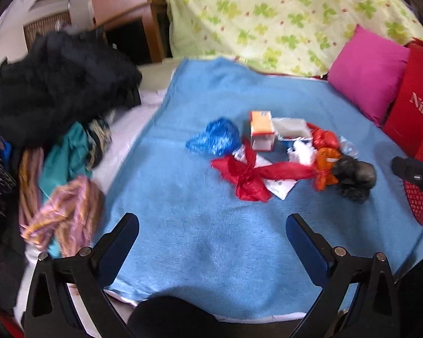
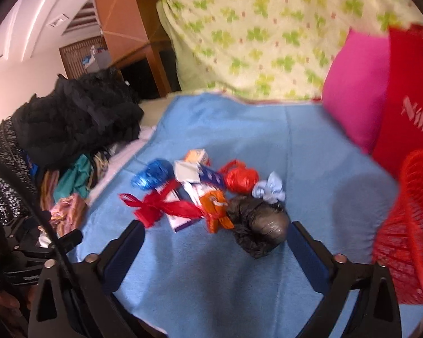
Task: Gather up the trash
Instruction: 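Grasp the red ribbon with the left gripper while the right gripper grasps the orange plastic bag, then carry both items over the red mesh basket and open both grippers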
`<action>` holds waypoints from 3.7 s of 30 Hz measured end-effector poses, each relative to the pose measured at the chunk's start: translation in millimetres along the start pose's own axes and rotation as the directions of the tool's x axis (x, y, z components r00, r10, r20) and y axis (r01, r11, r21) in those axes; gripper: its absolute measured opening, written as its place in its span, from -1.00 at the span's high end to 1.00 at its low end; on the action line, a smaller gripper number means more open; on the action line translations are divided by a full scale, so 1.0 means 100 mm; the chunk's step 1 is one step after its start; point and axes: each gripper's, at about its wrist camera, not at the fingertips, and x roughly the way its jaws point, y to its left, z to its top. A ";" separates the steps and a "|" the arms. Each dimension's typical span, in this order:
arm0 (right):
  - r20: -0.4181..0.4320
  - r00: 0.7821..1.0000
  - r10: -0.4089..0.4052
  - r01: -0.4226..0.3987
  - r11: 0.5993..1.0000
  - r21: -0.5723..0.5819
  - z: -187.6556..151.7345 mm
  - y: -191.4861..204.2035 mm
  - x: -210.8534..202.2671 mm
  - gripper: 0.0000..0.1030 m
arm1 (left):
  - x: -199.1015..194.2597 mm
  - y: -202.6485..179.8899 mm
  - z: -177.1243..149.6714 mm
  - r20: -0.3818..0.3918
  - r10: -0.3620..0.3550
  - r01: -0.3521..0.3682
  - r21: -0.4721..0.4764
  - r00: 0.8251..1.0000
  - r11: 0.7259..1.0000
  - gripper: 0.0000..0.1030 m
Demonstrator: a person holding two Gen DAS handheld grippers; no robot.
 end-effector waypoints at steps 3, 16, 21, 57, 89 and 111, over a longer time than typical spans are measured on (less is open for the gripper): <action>-0.083 0.996 0.029 -0.027 0.999 0.024 0.04 -0.14 0.43 -0.36 | 0.26 0.04 0.09 -0.041 -0.050 0.049 -0.030 0.998 0.998 -1.00; -0.220 0.961 0.168 -0.155 0.985 0.072 0.24 -0.16 1.56 -0.23 | 1.21 -0.03 0.45 -0.176 -0.312 0.278 -0.193 0.934 0.941 -0.19; -0.253 0.953 0.168 -0.152 0.985 0.080 0.20 -0.12 1.66 0.17 | 1.47 -0.13 0.43 -0.244 -0.354 0.308 -0.208 0.903 0.928 0.53; 0.354 0.928 0.114 -0.151 0.985 0.081 0.37 -0.98 -0.54 0.17 | 0.67 -0.49 0.43 -0.116 -0.177 0.171 -0.057 0.977 0.984 0.75; 0.493 0.833 -0.250 -0.070 0.837 0.542 -0.21 -2.97 -1.79 -0.34 | -0.91 -3.42 0.86 -0.050 -0.669 0.640 0.352 0.742 0.683 -0.26; 0.537 0.841 0.072 -0.156 0.981 0.114 0.21 -1.30 -1.17 -0.41 | -0.30 -1.24 0.16 0.027 -0.179 0.172 0.175 0.983 0.969 -0.28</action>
